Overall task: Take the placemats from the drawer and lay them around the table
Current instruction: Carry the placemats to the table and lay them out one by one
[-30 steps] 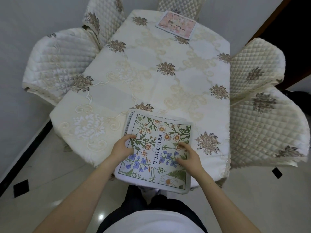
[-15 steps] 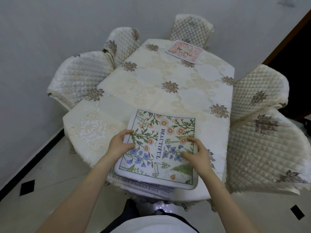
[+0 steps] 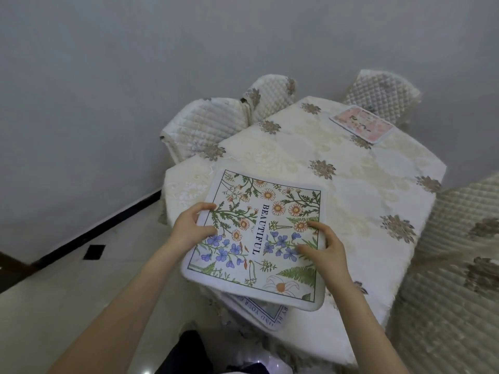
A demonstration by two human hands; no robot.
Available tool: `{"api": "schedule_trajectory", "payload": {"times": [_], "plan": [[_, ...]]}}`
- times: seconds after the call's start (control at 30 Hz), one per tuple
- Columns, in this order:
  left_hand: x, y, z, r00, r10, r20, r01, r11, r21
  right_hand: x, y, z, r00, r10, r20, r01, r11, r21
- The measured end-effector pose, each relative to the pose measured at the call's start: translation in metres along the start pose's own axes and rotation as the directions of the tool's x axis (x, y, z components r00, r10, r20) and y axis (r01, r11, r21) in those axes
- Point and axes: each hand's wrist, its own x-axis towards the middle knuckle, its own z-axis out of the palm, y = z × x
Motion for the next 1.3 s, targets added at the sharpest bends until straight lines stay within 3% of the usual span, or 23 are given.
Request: {"api": "schedule_trajectory", "payload": {"times": [0.47,0.83,1.03,1.3], "plan": [[-0.003,-0.033,-0.144,0.992,-0.052,-0.114,0.051,0.999,-0.013,-0.008,-0.044,0.143,0.991,-0.013,0.137,0.013,1.000,0.002],[0.050,-0.057,-0.278,0.999,-0.044,0.020,0.043,0.999,0.031,-0.036,-0.059,0.283,0.996,0.085,0.023,-0.087,0.991,0.103],[0.091,-0.050,-0.291,0.994,-0.016,0.111,0.006,0.996,0.089,-0.027,-0.065,0.304,0.987,0.141,-0.081,-0.132,0.985,0.112],[0.167,-0.027,-0.259,0.979,-0.016,0.203,-0.006,0.994,0.109,0.029,-0.066,0.297,0.971,0.178,-0.157,-0.158,0.978,0.136]]}}
